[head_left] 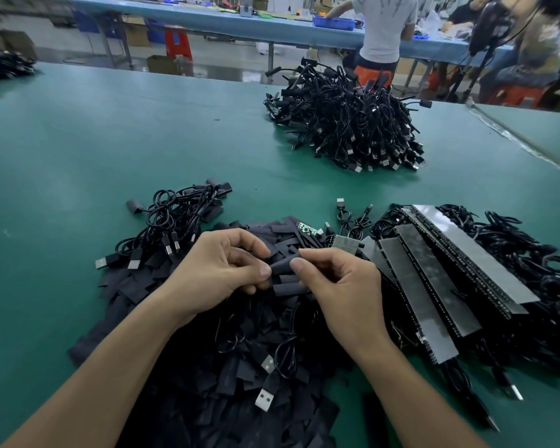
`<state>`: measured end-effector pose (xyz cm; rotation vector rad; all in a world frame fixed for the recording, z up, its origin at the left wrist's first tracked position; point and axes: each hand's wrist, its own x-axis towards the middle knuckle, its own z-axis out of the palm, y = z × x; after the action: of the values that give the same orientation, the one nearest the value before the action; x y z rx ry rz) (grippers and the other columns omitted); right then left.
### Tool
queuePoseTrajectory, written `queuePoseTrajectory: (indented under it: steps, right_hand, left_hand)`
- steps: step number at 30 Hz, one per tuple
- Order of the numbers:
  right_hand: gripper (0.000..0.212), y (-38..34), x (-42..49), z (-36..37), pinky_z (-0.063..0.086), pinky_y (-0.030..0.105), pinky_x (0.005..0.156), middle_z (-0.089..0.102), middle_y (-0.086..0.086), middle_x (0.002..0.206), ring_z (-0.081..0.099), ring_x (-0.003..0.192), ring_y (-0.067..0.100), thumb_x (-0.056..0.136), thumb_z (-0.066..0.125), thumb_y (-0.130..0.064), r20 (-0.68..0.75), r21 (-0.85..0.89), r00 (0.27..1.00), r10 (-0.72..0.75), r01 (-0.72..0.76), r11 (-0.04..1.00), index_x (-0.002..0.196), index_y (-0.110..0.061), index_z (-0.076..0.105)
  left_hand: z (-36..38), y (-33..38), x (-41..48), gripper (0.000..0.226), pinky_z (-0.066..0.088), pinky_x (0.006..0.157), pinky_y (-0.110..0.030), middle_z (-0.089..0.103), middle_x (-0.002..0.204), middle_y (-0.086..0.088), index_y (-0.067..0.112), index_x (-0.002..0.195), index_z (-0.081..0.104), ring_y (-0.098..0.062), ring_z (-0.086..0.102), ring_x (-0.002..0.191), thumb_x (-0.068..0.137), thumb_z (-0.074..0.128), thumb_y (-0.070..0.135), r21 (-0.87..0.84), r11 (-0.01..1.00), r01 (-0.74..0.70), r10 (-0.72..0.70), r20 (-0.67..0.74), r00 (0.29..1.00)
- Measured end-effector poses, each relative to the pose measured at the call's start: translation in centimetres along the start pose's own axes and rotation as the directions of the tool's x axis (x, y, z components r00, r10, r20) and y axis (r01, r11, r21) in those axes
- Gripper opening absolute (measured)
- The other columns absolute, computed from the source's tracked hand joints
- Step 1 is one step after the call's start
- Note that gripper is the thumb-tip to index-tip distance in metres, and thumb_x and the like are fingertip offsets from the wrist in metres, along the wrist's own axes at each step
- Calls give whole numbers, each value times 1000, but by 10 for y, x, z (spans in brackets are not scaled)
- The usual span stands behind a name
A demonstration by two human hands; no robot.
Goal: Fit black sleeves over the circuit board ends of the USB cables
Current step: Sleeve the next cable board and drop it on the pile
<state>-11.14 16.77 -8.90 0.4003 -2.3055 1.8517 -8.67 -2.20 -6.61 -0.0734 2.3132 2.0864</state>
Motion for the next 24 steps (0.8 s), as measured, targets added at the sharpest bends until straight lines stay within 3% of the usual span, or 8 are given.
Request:
queuePoseTrajectory:
  steps: [4,10,14,18,21,24]
  right_hand:
    - [13,-6,4,-3,53,21,58,74,-4,73,69,62,10,82,79,-15,6,110,999,45,-45,993,81,-27,75]
    - [11,-9,5,-4,54,20,65,74,-9,73,71,67,10,81,81,-18,-25,69,1000,8,-7,998,85,-27,78]
    - [12,-14,7,-6,56,24,64,73,2,70,69,62,14,82,79,-10,-40,175,998,51,-43,984,84,-21,77]
    - [10,-25,11,-11,50,18,56,72,4,69,66,60,12,86,73,-4,-121,363,981,151,-98,927,87,-13,72]
    - [8,-35,12,-12,49,19,53,70,3,68,64,60,12,88,69,-3,-150,486,967,208,-112,867,87,-12,68]
    - [8,-43,12,-14,49,20,54,70,3,68,64,61,12,90,67,-3,-157,516,966,203,-95,851,87,-10,66]
  left_hand:
    - [3,4,0,19,54,55,-21,75,74,-11,4,93,65,-16,71,65,80,77,-3,36,998,-43,42,8,999]
    - [5,5,1,19,54,55,-20,75,73,-9,12,91,67,-16,72,65,81,78,1,105,988,-117,119,-15,993]
    - [8,5,0,22,54,59,-18,76,76,-6,15,94,69,-11,70,65,79,79,2,101,983,-153,157,-31,987]
    - [6,7,-1,18,47,64,-11,74,80,12,26,90,72,-2,68,71,77,84,23,375,894,-245,270,-15,963]
    - [5,11,-4,21,51,64,-25,70,74,16,32,83,72,-3,65,66,79,76,52,569,790,-229,273,8,962]
    - [2,17,-5,38,50,57,-31,69,66,6,28,74,68,-12,60,55,80,66,65,525,813,-252,302,-10,953]
